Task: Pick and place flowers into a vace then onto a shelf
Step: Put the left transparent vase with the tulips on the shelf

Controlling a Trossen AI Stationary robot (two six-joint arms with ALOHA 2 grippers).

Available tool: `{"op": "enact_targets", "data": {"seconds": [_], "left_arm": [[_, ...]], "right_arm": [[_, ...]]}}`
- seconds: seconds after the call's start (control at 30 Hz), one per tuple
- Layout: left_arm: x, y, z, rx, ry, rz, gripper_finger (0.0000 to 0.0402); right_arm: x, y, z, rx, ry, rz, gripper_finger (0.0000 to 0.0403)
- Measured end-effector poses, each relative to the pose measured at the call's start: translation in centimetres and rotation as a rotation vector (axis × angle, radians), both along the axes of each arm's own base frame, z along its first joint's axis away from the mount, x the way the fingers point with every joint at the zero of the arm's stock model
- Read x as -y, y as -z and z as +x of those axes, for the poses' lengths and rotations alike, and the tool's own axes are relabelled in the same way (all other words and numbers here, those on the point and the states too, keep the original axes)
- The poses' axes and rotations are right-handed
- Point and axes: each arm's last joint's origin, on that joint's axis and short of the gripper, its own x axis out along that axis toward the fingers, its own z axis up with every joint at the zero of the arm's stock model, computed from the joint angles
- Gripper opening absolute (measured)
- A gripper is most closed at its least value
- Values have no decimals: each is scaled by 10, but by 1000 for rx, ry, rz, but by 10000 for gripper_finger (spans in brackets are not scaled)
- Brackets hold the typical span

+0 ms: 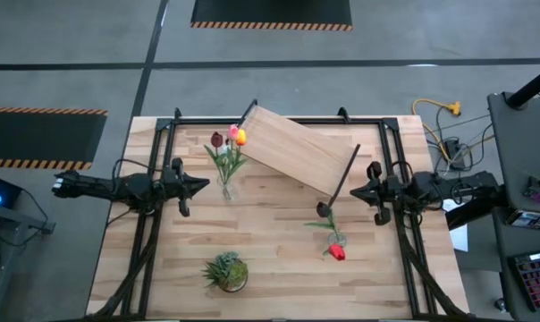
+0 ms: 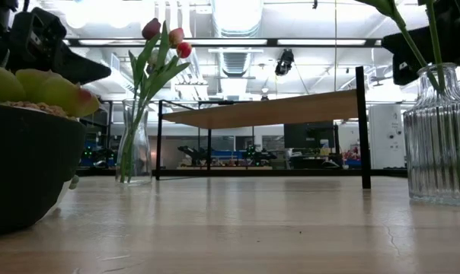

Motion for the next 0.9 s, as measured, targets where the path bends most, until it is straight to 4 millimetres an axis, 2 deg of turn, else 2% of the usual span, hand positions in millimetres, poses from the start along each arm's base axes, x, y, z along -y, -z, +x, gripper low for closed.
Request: {"op": "enact_targets", "data": {"seconds": [0.13, 0.3, 0.57, 0.9], "left_arm": [[1, 8, 1, -8, 28, -7, 0], [5, 9, 2, 26, 158, 51, 0], [4, 5, -2, 86, 161, 106, 0], [4, 3, -4, 111, 159, 82, 0]], "right_arm": [[0, 8, 2, -25, -5, 4, 8], [-1, 11, 2, -56, -8, -3, 8], [-1, 13, 2, -75, -16, -24, 8], [-1, 14, 2, -78, -25, -24, 8]]}}
